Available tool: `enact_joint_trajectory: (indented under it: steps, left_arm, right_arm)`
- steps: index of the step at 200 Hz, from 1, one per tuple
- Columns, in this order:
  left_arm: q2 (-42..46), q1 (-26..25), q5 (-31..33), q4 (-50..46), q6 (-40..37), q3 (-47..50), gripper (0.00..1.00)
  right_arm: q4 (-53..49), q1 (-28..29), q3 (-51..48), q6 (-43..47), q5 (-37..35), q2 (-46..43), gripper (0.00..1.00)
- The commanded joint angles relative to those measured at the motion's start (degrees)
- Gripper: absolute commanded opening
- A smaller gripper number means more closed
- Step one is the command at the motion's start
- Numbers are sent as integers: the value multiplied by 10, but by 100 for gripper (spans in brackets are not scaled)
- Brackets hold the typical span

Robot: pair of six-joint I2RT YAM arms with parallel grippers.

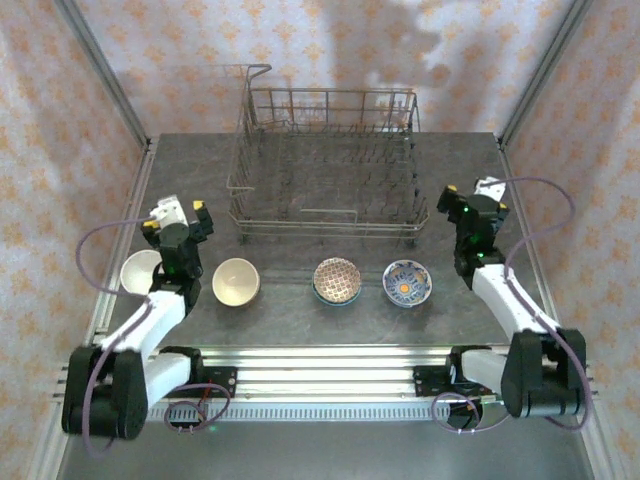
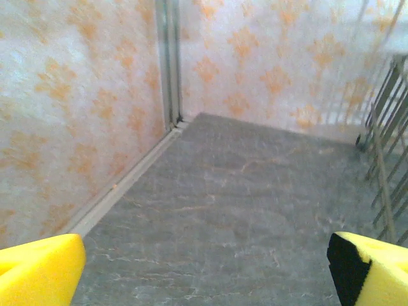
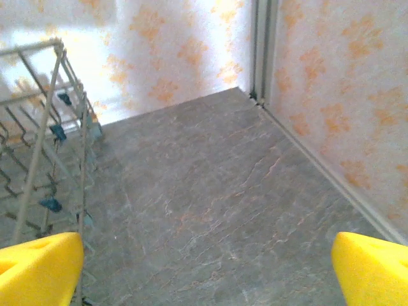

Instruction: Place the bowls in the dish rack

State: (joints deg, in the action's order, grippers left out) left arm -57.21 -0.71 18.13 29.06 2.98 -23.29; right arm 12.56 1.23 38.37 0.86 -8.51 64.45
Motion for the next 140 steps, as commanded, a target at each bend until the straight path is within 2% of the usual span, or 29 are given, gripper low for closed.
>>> enact_joint_trajectory:
  steps: [1,28,47,70,109,140]
  left_arm:
    - [71,4,2,-174,53,-64,99]
    - [93,4,-119,-331,133,-173,99]
    - [74,4,-179,-428,154,-256,99]
    - [44,4,-239,-468,165,-308,99]
    - [-52,-1,-319,-534,159,-398,99]
    - [-101,-9,-336,-534,154,-424,99]
  right_arm:
    - [-190,1,68,-10,-4,-27,99]
    - [-299,6,178,1,161,7,98]
    - [-393,23,282,-4,184,78,97]
    - [-472,37,376,-14,167,159,97]
    - [-513,49,434,-34,126,243,97]
    - [-543,79,483,-6,54,307,96]
